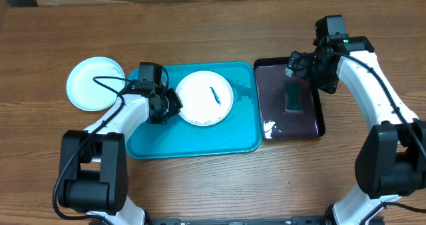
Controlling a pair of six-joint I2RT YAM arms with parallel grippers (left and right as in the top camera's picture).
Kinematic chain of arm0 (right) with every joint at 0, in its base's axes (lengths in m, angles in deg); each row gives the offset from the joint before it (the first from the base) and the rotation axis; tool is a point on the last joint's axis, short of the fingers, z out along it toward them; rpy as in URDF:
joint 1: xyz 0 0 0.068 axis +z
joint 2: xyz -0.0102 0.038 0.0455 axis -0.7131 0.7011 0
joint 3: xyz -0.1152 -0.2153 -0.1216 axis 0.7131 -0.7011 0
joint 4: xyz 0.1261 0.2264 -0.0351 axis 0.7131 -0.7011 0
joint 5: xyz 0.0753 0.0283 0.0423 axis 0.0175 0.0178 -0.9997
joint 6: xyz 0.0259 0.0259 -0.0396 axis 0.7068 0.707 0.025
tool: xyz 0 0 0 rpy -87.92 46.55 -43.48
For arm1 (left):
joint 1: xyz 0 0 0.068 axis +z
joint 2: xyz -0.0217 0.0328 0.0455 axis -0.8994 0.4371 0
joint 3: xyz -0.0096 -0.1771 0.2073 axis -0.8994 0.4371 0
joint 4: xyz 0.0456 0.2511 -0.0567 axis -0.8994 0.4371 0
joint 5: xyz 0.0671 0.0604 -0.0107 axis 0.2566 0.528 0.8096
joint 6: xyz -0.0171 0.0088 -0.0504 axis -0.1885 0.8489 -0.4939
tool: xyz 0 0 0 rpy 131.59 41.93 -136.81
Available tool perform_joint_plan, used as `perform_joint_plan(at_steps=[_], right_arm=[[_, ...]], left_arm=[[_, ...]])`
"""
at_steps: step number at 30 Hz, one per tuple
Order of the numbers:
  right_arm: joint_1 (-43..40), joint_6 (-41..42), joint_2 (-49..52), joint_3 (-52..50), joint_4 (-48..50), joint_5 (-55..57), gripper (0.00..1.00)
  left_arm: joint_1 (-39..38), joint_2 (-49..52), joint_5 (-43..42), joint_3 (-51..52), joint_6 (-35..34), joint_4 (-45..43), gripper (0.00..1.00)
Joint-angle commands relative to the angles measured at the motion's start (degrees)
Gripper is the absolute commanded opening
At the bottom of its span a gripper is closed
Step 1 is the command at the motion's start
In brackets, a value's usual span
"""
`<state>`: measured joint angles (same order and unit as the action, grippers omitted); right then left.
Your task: Clean dirty plates on tray and stack at the side
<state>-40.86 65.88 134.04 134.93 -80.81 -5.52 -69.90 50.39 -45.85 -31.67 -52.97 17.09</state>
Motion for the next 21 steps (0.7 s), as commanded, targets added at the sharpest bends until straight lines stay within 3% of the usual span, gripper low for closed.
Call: perform_joint_plan(at_steps=[1, 7, 11, 21], right_arm=[[-0.04, -0.2, -1.09, 0.35, 0.28, 0.72, 1.0], [-0.04, -0.17, -1.09, 0.35, 0.28, 0.72, 1.0], [-0.04, -0.2, -1.09, 0.35, 0.28, 0.72, 1.0], [-0.04, -0.2, -1.09, 0.35, 0.59, 1.25, 1.0]], left_arm=[[1.31, 0.66, -3.74, -0.87, 1.64, 0.02, 0.16], [1.36, 0.66, -4.52, -0.87, 2.93, -0.09, 0.13], [1.36, 0.66, -4.52, -0.87, 2.91, -0.13, 0.04], [1.31, 0.66, -4.52, -0.83, 3.74, -0.13, 0.04]])
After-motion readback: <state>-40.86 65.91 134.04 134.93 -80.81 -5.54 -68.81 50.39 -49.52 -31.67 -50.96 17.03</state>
